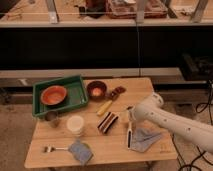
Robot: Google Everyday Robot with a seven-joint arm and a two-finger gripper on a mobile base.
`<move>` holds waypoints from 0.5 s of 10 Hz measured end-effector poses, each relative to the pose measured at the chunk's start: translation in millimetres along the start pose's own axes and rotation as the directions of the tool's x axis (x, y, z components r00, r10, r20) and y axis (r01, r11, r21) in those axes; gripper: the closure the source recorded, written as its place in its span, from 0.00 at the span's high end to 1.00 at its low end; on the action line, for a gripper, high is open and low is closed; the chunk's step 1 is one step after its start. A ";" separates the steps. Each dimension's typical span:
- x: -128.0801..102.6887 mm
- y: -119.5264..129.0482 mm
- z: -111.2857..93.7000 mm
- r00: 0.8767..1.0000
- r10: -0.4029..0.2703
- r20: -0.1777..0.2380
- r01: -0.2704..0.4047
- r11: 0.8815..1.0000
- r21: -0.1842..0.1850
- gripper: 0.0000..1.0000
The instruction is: Place brush in purple bowl
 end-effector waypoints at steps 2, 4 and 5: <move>-1.0 -1.1 1.6 1.000 -0.007 0.005 0.007 1.000 -0.016 0.22; -1.2 -4.2 3.6 1.000 -0.016 0.011 0.016 1.000 -0.020 0.03; -3.4 -4.3 5.6 1.000 -0.020 0.022 0.021 0.999 -0.025 0.00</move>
